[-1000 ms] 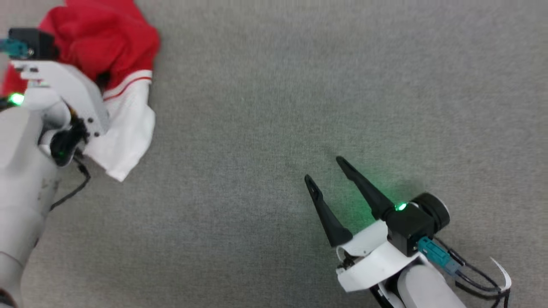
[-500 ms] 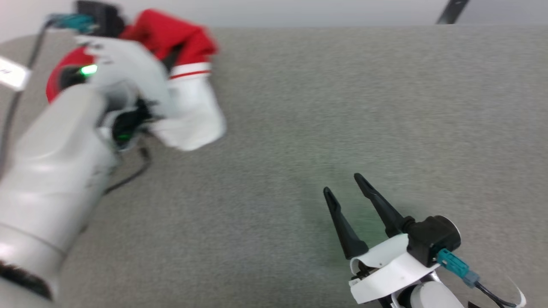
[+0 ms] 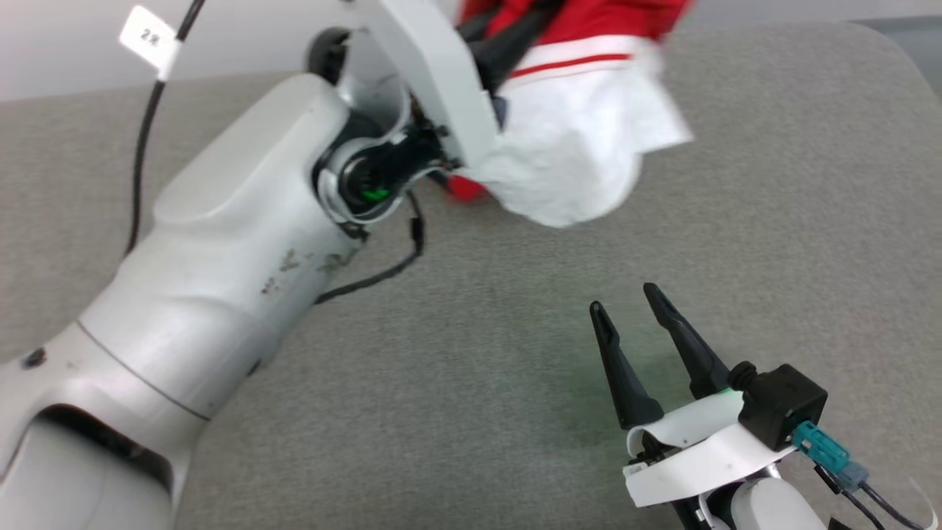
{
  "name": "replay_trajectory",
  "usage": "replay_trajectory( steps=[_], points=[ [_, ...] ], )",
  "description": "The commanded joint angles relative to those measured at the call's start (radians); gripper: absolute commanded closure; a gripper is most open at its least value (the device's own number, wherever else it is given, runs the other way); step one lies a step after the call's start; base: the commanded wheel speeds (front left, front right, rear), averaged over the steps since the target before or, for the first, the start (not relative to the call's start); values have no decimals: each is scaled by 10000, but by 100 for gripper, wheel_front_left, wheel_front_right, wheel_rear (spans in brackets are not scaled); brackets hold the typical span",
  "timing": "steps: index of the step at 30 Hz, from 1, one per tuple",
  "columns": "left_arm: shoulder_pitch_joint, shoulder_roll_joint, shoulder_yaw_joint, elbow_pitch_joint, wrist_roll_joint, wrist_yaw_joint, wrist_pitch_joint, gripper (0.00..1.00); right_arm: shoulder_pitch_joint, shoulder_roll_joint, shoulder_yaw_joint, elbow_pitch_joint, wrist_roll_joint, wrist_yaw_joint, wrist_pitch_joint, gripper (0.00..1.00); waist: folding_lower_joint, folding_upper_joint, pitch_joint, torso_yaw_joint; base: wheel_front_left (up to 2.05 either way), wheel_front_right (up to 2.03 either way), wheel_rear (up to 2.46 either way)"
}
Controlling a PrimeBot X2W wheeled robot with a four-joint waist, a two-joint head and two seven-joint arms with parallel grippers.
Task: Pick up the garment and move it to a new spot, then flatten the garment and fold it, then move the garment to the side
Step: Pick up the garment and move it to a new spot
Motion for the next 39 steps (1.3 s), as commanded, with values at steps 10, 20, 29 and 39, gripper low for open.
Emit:
replay_trajectory(
  steps=[10,20,29,39],
  points=[
    [660,-177,-467,364,-615,16,-430,100,-360,23,-37,-286,383,-6,-8,0,0,0,832,-803,0,0,0],
    [701,202,-1583,3109,-170,16,160,100,-691,24,-7,-480,594,-6,-8,0,0,0,1259,-1144,0,0,0],
    [925,454,-3107,3936,1166,16,2129,100,-836,24,15,-627,765,-6,-8,0,0,0,1478,-1380,0,0,0],
    [898,371,-2995,3441,1185,16,1150,0,-532,23,-159,-369,560,-6,-8,0,0,0,943,-1062,0,0,0]
  ],
)
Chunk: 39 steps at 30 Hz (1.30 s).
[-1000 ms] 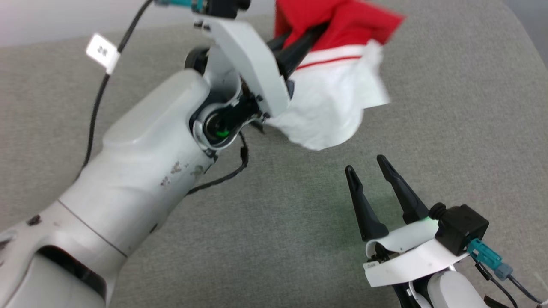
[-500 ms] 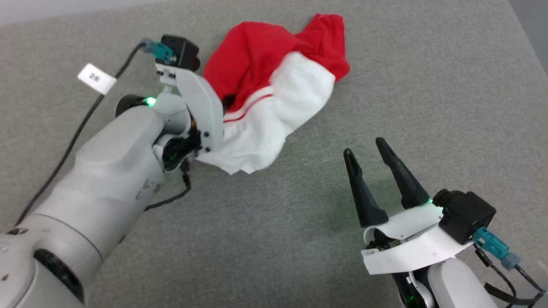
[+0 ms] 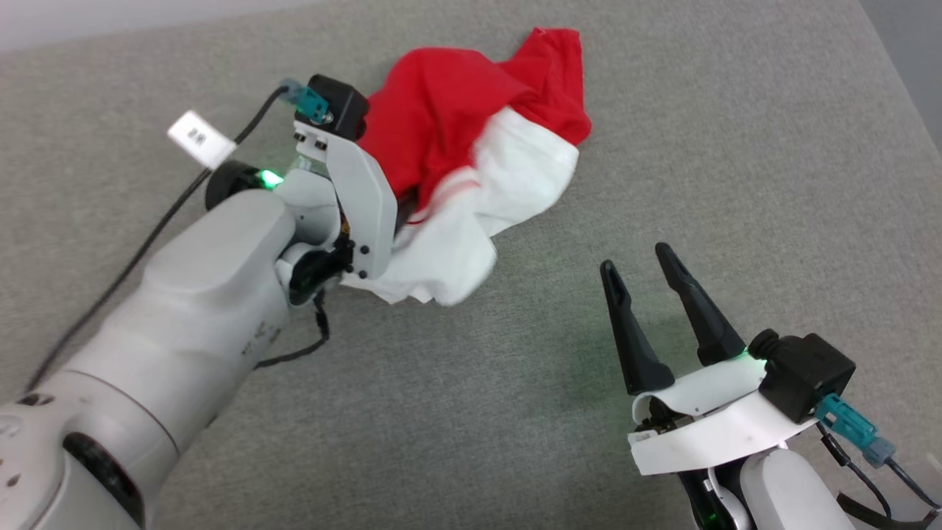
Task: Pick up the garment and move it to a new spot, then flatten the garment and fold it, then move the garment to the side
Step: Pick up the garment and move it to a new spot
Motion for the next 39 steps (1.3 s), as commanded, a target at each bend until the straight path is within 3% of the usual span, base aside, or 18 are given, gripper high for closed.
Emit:
replay_trajectory(
  steps=[1,8,15,25,29,32,39],
  points=[
    [212,-86,198,-159,-383,16,-540,0,110,22,27,79,-180,-7,-6,0,0,0,-434,353,0,0,0],
    [673,86,708,-1160,-1303,16,-2370,0,455,17,-84,428,-682,-7,-8,0,0,0,-1374,1058,0,0,0],
    [1894,590,541,-1824,-1401,16,-3690,0,958,16,-463,806,-1002,-7,-6,0,0,0,-2087,1672,0,0,0],
    [4737,673,1168,-1848,-2066,16,-4937,0,2180,7,-2348,1024,-1680,-7,-6,0,0,0,-2703,2942,0,0,0],
    [5612,839,2378,-1876,-1437,16,-4962,0,2648,-92,-2907,921,-1824,-7,-6,0,0,0,-2804,3363,0,0,0],
    [6555,806,3800,-2115,-721,34,-4945,0,2969,-183,-3176,885,-1898,-7,20,0,0,0,-2953,3606,0,0,0],
    [8970,799,6323,-3492,1560,634,-4950,0,3505,-386,-3532,694,-1880,-7,247,0,0,0,-3382,3958,0,0,0]
  ],
)
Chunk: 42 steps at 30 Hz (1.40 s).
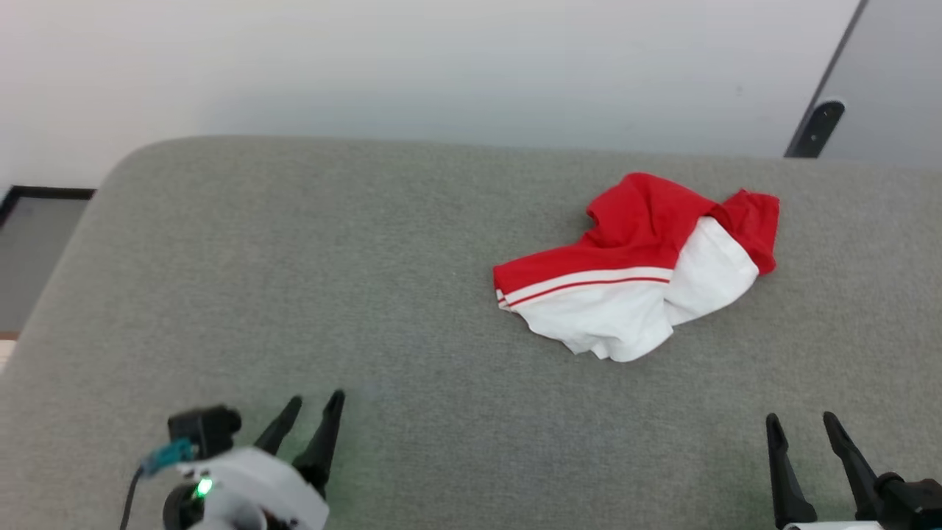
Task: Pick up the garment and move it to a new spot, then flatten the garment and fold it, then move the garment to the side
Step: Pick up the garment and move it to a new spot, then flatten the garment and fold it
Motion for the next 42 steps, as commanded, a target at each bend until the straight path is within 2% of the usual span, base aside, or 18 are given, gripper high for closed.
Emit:
replay_trajectory(
  steps=[1,3,5,9,18,28,42],
  points=[
    [485,-47,401,-340,411,149,0,0,149,-57,-47,-76,21,-7,58,0,0,-1,-325,276,0,0,0],
    [1082,-94,1062,-974,1121,406,-2,0,253,-95,-76,-147,35,-7,149,0,0,-1,-409,314,0,0,0],
    [1524,10,1555,-1755,2447,726,-2,0,338,-115,-106,-227,57,-7,207,0,0,-1,-458,343,0,0,0],
    [2632,-281,2600,-2989,4330,1081,-1,0,344,-115,-123,-372,182,-7,317,0,0,-1,-478,355,0,0,0],
    [4059,-1297,4522,-4942,7273,856,-2,0,367,-34,-482,-730,175,-7,411,0,0,-1,-601,226,0,0,0],
    [4576,-2134,5334,-4826,8449,109,-2,0,510,140,-366,-607,215,-7,413,0,0,-1,-637,63,0,0,0],
    [4453,-2712,5809,-4722,9059,-418,-2,0,253,237,-298,-524,130,-7,388,0,0,-1,-518,78,0,0,0]
  ],
)
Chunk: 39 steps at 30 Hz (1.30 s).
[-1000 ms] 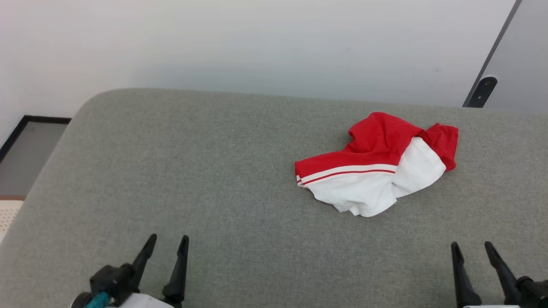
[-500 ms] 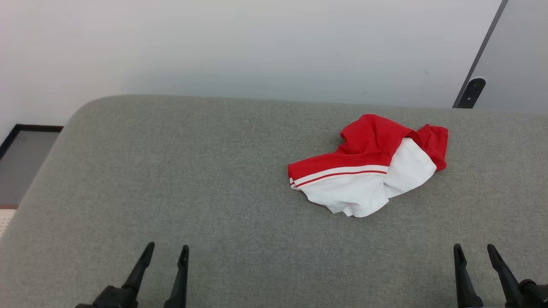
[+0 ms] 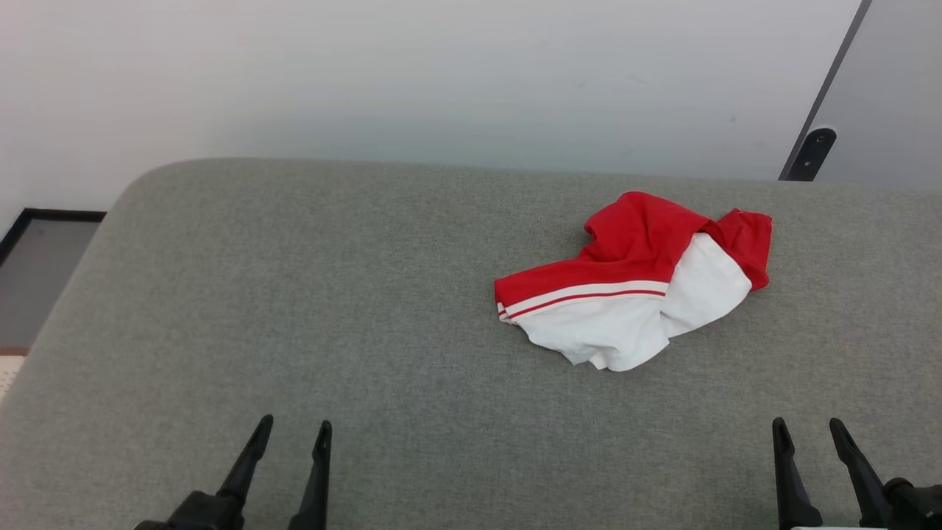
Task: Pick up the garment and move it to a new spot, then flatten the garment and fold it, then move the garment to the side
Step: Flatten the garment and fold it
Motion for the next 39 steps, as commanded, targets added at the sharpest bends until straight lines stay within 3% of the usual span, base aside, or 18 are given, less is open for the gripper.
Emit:
replay_trajectory(
  steps=[1,12,20,23,29,35,39],
  points=[
    [-62,-62,26,12,102,-91,0,0,-143,18,4,25,0,-7,-59,0,0,-1,38,31,0,0,0],
    [-206,-425,-138,143,238,-197,0,0,-434,57,171,149,-39,-7,22,0,0,-1,360,178,0,0,0],
    [-966,-231,-886,423,25,-240,0,0,-763,-124,494,325,-86,-7,160,0,0,-1,257,90,0,0,0],
    [-1178,-263,-1015,476,-172,-244,0,0,-1501,-634,1082,441,99,-7,744,0,0,-1,333,-136,0,0,0],
    [-1321,-309,-1251,629,-180,-240,0,0,-4170,-2258,2495,1096,699,-7,2671,0,0,-1,902,-245,0,0,0],
    [-1666,-382,-1220,586,-148,-241,0,0,-6831,-3971,4345,1873,1825,-8,4607,0,0,-1,1637,198,0,0,0],
    [-1855,-463,-1189,544,-161,-242,0,0,-8135,-4758,5765,2369,3054,-8,5981,0,0,-1,2061,488,0,0,0]
  ],
)
